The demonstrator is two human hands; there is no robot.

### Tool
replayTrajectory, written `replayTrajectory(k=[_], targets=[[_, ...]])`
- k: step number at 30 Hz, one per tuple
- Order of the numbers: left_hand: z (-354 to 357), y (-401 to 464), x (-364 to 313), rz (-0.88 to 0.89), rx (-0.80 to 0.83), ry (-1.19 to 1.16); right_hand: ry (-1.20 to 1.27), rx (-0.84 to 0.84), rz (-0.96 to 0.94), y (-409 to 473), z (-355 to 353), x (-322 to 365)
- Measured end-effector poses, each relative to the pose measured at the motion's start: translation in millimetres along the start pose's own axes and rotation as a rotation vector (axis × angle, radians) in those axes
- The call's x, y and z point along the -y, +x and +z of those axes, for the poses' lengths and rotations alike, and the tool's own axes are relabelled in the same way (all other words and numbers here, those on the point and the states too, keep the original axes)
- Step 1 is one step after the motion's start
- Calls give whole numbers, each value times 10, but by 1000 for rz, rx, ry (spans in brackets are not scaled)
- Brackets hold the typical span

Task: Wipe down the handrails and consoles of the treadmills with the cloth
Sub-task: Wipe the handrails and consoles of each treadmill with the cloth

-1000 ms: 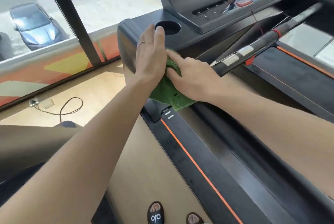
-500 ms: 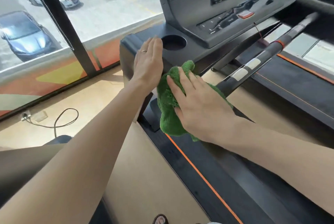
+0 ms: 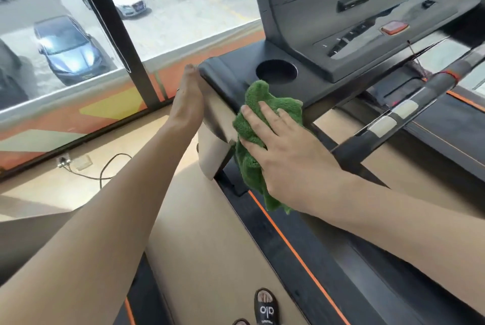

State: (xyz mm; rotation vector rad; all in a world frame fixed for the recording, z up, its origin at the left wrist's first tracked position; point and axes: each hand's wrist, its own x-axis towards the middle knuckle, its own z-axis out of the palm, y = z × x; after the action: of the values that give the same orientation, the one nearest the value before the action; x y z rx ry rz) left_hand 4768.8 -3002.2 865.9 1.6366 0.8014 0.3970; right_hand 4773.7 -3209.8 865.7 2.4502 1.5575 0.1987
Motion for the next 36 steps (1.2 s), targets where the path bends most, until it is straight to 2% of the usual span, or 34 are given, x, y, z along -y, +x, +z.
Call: replayTrajectory(k=[3,8,13,18,21,26,32,36], targets=[[-39,132,-42,-35,-33,-11,14,81,-16,327,-87,-69],[-105,255,-36,-27,-80,-93,10,89,-47,1343,-119,-121],[-128,276,53,63,-63,-114,252,61,-17,2024,-257,-269],[-86,362,-31,113,-14,-76,502,-8,142,1931,-220,-391],[-10,416,-97,59,24,-74,506,-15,258,1483,-99,-320],[166,511,-299,22,107,-40,441,-19,237,1012,-43,-267],[225,680,-401,54,79,-107,534,34,126,1752,-30,-726],[212,812,-443,62,70,-51,431,37,224,2152,47,-965]])
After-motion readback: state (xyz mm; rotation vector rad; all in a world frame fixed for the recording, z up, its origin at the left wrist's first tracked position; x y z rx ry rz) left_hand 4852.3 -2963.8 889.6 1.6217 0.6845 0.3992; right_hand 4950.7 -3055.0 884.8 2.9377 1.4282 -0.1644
